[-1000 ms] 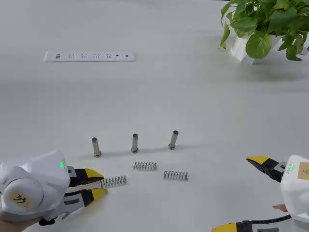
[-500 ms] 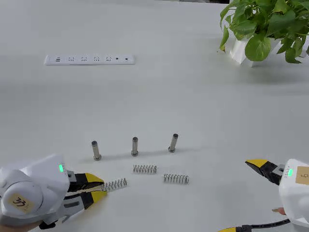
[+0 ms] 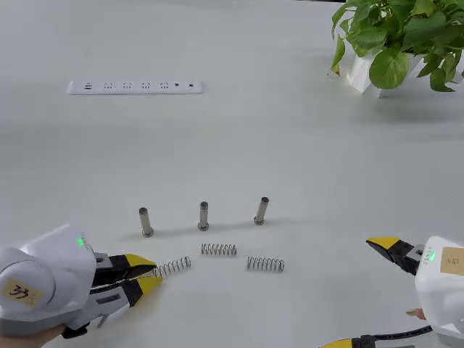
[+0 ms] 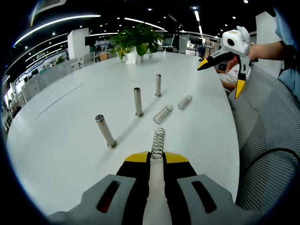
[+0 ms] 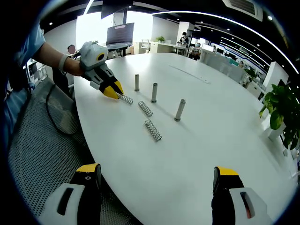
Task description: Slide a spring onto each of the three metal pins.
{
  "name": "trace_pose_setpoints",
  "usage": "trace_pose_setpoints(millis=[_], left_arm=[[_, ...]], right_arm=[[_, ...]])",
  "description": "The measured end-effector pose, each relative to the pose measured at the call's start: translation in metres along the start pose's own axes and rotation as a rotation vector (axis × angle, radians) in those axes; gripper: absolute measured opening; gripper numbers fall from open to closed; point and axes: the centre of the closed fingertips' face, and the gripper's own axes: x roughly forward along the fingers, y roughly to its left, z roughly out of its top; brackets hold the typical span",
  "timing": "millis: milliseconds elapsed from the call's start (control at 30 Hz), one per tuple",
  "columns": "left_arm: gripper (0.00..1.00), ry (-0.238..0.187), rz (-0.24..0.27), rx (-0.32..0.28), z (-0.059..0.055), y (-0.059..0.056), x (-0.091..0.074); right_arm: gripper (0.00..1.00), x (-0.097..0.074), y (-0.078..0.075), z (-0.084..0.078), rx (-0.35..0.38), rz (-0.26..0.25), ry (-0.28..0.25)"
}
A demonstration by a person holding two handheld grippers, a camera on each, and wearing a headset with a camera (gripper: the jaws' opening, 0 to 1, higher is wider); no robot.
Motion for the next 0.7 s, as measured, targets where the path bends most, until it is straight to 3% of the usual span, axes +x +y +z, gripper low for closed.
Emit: trace_pose_setpoints(millis=[700], left_arm=[[0.06,-0.067,0.017,-0.088,0.014,-0.002,-0.007]], right_arm=[[1.00,0.002,0.004,0.003,-0.004,0.010,-0.008]])
